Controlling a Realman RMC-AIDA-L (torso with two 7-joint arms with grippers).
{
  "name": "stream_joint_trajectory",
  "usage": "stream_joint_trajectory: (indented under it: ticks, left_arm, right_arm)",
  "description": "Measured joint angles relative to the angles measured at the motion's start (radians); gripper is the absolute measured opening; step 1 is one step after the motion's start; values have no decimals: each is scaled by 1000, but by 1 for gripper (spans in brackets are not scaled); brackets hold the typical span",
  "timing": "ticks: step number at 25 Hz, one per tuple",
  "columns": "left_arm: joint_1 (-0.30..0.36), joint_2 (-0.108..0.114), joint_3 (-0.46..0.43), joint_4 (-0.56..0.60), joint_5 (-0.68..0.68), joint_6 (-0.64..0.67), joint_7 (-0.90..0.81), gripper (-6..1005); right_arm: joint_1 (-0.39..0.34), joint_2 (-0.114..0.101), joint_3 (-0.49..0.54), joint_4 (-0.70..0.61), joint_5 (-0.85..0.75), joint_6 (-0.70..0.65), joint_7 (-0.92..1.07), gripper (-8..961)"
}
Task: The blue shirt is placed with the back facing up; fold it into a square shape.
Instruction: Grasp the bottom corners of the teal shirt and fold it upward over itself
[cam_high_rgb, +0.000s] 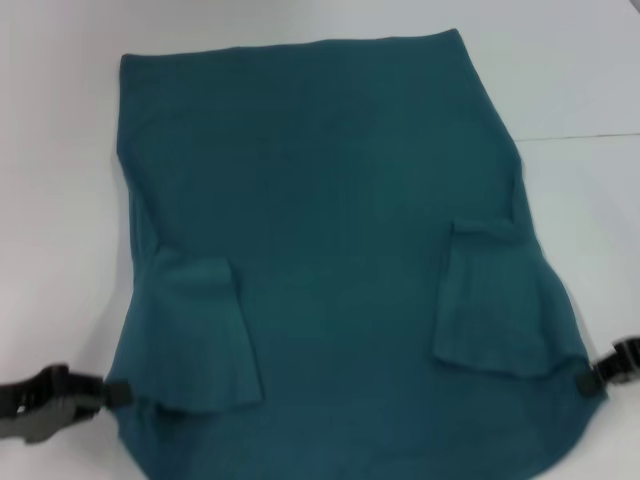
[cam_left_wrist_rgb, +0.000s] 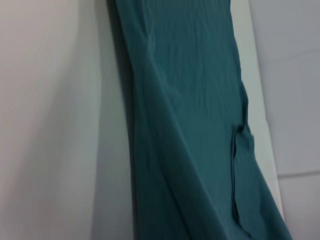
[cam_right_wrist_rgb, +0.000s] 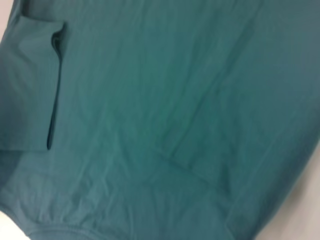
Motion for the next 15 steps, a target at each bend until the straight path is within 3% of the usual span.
stream_joint_trajectory:
  ticks: [5, 15]
  left_arm:
    - [34, -1, -3, 63, 59, 105, -6, 2]
    - [64, -7, 3, 84, 73, 190, 17, 3]
  right_arm:
    - [-50, -1, 1, -37, 1, -94, 0, 41]
    - [-102, 43, 3, -64, 4, -174, -43, 41]
